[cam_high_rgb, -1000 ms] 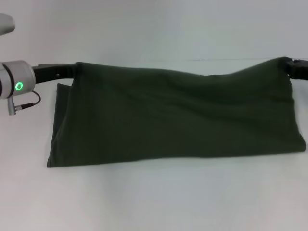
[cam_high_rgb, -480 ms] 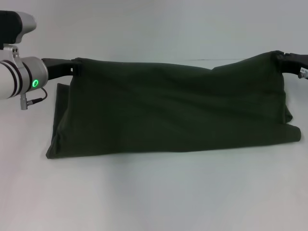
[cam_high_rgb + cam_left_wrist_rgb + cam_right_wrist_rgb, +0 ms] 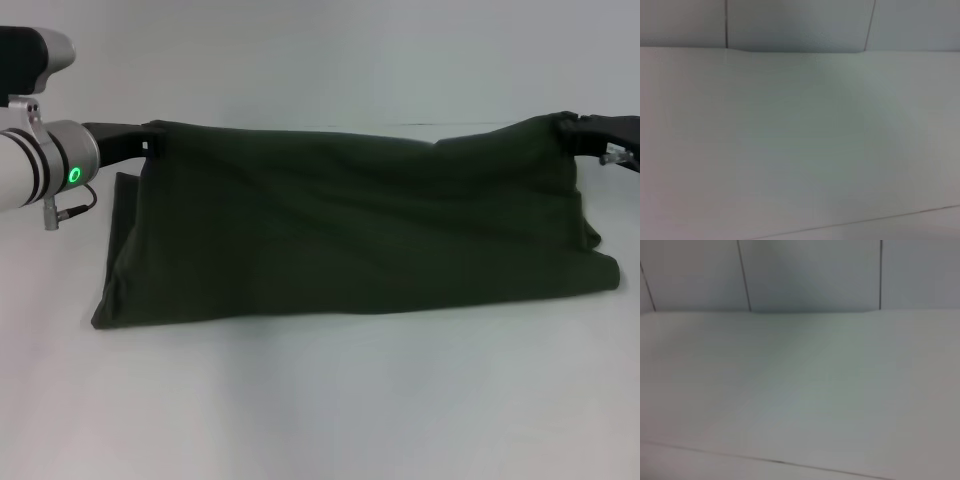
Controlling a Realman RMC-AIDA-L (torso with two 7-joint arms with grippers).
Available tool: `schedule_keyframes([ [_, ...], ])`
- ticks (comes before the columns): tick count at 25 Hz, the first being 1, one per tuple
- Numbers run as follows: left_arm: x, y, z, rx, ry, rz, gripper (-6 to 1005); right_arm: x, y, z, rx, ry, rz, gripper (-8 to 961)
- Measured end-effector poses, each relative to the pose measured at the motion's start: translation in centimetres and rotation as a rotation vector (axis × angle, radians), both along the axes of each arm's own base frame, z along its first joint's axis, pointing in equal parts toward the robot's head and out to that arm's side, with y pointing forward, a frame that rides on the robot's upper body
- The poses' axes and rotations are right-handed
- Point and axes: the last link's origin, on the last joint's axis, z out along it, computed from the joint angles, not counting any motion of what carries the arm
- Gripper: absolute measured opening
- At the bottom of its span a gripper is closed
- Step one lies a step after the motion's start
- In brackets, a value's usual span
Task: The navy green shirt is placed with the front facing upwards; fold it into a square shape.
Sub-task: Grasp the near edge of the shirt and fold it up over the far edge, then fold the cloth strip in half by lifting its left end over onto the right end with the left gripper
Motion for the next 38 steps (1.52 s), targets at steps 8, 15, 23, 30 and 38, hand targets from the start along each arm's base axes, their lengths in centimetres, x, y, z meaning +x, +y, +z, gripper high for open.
schedule_keyframes([
  [8, -1.5, -0.1, 1.1, 0.129, -0.061, 0.083, 208, -1.5, 1.8, 0.5, 0.069, -0.11, -0.014, 182],
  [15, -2.2, -0.6, 1.5, 0.15, -0.076, 0.097, 418, -2.3, 2.2, 1.4, 0.075, -0.064, 0.017, 493],
  [23, -1.2, -3.2, 1.9, -0.02, -0.171, -0.03, 594, -1.0, -1.1, 2.3, -0.063, 0.184, 0.047, 688],
  [30, -1.7, -7.0, 2.9, -0.15, -0.229, -0.091, 824, 0.6, -6.2, 4.5, -0.195, 0.379, 0.041, 780],
  [38, -4.6, -11.0, 3.9, -0.187, -0.223, -0.067, 823, 3.6, -10.0, 6.9, -0.302, 0.456, -0.096, 781],
])
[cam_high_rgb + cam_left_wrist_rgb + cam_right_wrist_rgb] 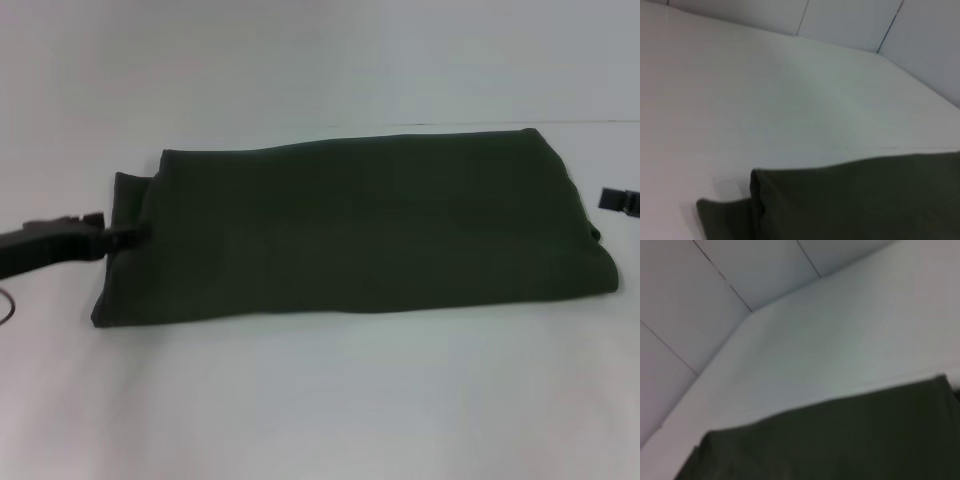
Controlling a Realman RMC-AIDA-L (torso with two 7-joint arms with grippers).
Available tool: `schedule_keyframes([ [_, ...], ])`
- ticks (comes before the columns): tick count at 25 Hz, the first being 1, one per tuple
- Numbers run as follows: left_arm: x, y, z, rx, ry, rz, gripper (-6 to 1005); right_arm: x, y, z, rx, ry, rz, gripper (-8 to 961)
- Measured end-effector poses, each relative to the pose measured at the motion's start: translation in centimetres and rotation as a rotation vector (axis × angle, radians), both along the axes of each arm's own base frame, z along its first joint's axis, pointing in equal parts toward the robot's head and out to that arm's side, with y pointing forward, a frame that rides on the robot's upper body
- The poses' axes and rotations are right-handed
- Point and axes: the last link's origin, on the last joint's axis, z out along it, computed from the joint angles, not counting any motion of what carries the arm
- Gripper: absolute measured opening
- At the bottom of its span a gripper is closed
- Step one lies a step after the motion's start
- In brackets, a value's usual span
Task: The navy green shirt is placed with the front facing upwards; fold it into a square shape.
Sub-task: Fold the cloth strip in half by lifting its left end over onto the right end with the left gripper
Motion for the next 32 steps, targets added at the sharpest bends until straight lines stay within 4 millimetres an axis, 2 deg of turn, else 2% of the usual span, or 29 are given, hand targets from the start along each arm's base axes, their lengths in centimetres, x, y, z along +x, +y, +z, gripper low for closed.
schedule_keyframes([
  [6, -1.6, -1.9, -0.1, -0.022, 0.005, 0.027, 820, 1.2, -0.4, 0.2, -0.041, -0.044, -0.063, 781],
  [16, -3.5, -4.5, -0.4, -0.094, 0.028, 0.085, 818, 1.0, 0.2, 0.1, -0.028, -0.055, -0.066, 777],
  [22, -3.8, -4.6, -1.5, -0.128, 0.027, 0.1, 817, 0.9, 0.3, 0.1, -0.026, -0.053, -0.069, 774],
  [32, -3.8, -4.2, -1.8, -0.13, 0.032, 0.099, 818, 0.9, 0.4, 0.0, -0.026, -0.05, -0.068, 772],
])
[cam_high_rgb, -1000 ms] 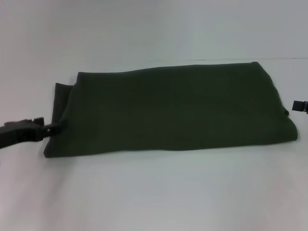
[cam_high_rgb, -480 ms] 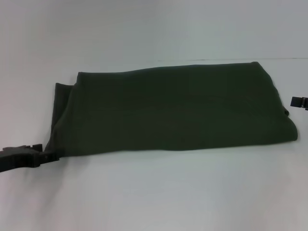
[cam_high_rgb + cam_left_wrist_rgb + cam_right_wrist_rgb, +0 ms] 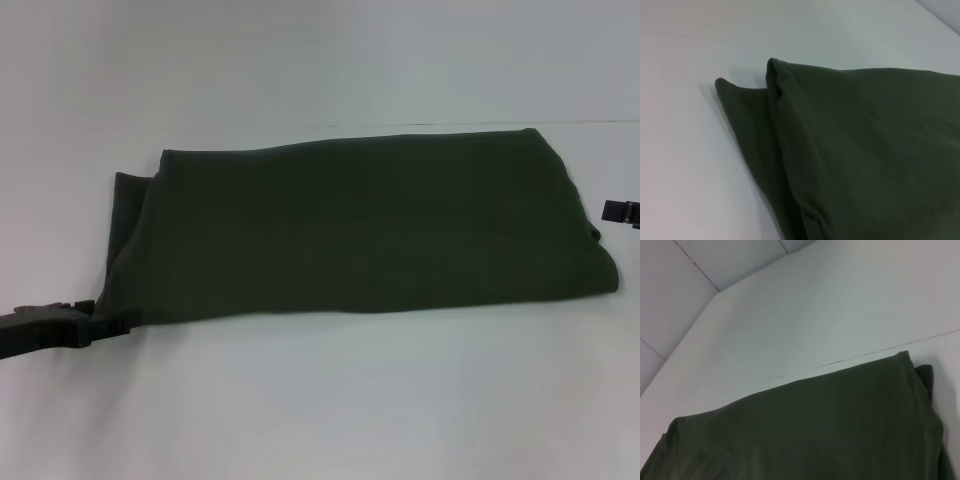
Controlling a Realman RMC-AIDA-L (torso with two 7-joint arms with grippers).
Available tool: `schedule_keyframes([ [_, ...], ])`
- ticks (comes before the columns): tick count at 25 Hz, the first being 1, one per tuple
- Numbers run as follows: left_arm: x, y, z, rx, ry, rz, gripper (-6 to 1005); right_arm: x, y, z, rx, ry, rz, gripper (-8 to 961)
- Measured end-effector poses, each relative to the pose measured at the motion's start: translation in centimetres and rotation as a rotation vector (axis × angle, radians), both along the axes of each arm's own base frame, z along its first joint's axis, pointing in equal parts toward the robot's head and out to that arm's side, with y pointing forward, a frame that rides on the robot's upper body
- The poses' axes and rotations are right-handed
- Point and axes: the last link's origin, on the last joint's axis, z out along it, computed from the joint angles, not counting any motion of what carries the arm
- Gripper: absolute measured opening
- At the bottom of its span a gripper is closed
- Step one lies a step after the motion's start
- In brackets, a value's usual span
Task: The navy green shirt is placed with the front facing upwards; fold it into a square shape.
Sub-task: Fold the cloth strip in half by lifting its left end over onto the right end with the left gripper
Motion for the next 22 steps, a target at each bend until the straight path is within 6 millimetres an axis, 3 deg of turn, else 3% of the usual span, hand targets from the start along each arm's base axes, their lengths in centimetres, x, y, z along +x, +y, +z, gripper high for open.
schedule_keyframes([
  [8, -0.26, 0.3, 0.23, -0.006, 0.031, 0.013, 811, -0.02, 0.02, 0.09, 0.006, 0.005, 0.0, 770],
  [22, -0.16, 0.67, 0.1, -0.017, 0.047, 0.024, 260, 0.7, -0.38, -0.2, -0.029, -0.021, -0.039, 766],
])
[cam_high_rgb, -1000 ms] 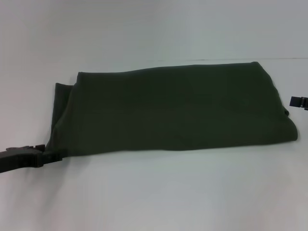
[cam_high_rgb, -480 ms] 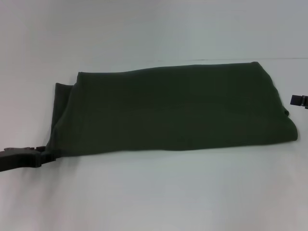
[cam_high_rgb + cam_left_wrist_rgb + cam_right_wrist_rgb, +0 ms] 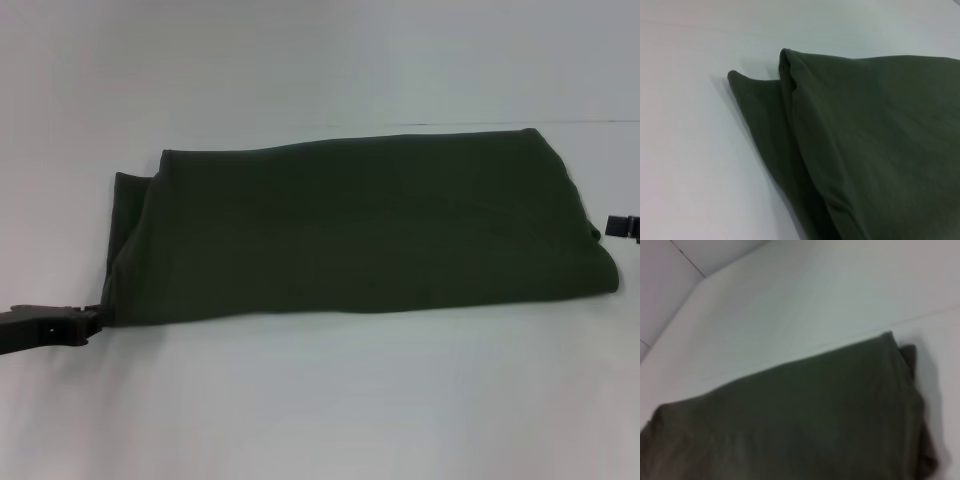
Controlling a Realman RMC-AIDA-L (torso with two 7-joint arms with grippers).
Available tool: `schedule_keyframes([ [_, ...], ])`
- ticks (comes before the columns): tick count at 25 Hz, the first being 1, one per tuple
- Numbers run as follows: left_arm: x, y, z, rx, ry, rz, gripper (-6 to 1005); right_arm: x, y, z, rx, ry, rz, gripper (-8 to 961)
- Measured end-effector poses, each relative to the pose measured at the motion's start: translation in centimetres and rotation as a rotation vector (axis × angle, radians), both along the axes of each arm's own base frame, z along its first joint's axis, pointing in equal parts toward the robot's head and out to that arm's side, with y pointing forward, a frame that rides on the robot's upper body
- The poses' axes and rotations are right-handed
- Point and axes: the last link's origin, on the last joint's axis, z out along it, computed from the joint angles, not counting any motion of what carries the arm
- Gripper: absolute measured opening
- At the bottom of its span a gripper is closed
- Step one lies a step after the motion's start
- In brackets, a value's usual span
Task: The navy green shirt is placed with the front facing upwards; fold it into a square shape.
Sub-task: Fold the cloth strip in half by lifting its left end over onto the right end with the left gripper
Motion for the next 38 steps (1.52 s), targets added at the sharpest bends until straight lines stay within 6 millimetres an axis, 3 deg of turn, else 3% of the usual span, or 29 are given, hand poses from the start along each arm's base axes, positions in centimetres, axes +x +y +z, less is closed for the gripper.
schedule_keyframes([
  [7, 0.0, 0.1, 0.2, 0.005, 0.002, -0.002, 3, 1.1, -0.3, -0.3, -0.03, -0.044, -0.069, 763],
  [21, 0.3, 0.3, 0.2, 0.005, 0.004, -0.011, 2, 0.7, 0.9, -3.9, -0.028, -0.07, -0.082, 697],
  [31, 0.4, 0.5, 0.2, 0.005, 0.004, -0.015, 3, 0.3, 1.2, -4.3, -0.032, -0.081, -0.058, 643],
  [36, 0.4, 0.5, 0.3, 0.006, 0.005, -0.015, 2, 0.7, 0.9, -4.4, -0.027, -0.082, -0.064, 392],
  [38, 0.4, 0.5, 0.3, 0.006, 0.006, -0.015, 2, 0.9, 0.6, -4.3, -0.018, -0.08, -0.068, 232],
])
